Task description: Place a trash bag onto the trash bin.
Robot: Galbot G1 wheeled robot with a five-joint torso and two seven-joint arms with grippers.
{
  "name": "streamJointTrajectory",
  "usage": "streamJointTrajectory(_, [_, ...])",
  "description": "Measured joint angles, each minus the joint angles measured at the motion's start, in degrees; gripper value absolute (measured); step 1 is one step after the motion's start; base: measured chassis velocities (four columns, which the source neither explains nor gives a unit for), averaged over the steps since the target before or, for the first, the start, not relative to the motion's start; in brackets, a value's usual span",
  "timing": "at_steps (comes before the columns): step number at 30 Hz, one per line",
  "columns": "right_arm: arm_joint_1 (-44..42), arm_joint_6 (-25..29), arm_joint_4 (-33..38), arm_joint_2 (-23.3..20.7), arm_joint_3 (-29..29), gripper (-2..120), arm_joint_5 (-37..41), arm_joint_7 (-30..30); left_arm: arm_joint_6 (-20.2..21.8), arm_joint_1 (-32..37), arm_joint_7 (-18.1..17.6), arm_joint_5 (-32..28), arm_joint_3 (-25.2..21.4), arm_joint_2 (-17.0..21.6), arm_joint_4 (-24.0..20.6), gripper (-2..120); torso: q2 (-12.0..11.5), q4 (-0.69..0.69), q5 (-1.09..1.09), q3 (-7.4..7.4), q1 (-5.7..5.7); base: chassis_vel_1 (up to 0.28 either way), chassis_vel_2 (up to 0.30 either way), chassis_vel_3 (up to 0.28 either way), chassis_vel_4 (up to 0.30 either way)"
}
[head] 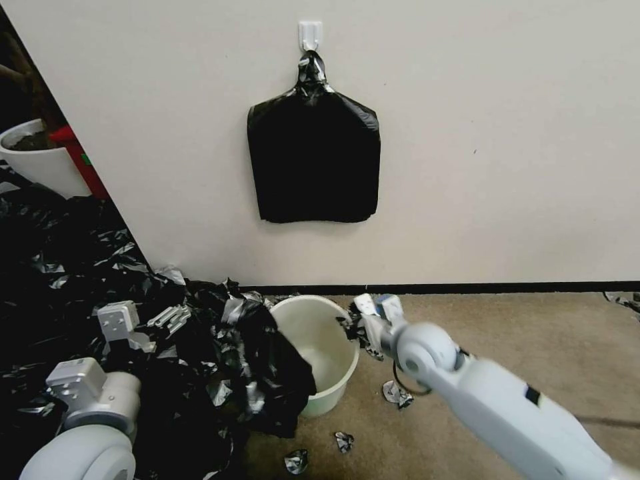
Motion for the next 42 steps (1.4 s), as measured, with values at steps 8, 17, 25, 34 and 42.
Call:
streamJointTrajectory(8, [-4.3,0.2,-0.5,2.1,4.9,7,-3.0,1.5,0.7,-0.2,-0.4,0.1,1.2,-0.4,-0.2,100,0.0,0.01,-0.02,0.00,0.00,0.000,0.000,0.000,0.000])
streamJointTrajectory(17, [-2.4,9.4,-7.4,1.7,5.2,34,-24.5,-15.2,0.4,-0.6,-0.8,0.1,0.2,-0.9,1.0,100,0.0,0.02,-0.01,0.00,0.00,0.000,0.000,0.000,0.000])
streamJointTrajectory(25, [-7.5,20.4,-0.8,1.8,6.5,61,-42.4,-13.2,0.0,-2.3,-2.6,-0.4,-2.9,-0.5,5.4,100,0.0,0.01,-0.01,0.00,0.00,0.000,0.000,0.000,0.000])
streamJointTrajectory(34, [-6.3,4.5,16.8,4.1,-3.3,88,-26.9,-5.3,0.1,-3.8,-0.7,-5.4,-7.7,1.4,7.0,100,0.0,0.01,-0.03,0.00,0.00,0.000,0.000,0.000,0.000])
streamJointTrajectory(42, [8.8,-10.8,7.9,16.5,-18.7,100,-13.5,7.1,0.2,-3.2,0.8,-5.8,-11.0,2.8,8.2,100,0.0,0.04,-0.03,0.01,0.00,0.000,0.000,0.000,0.000])
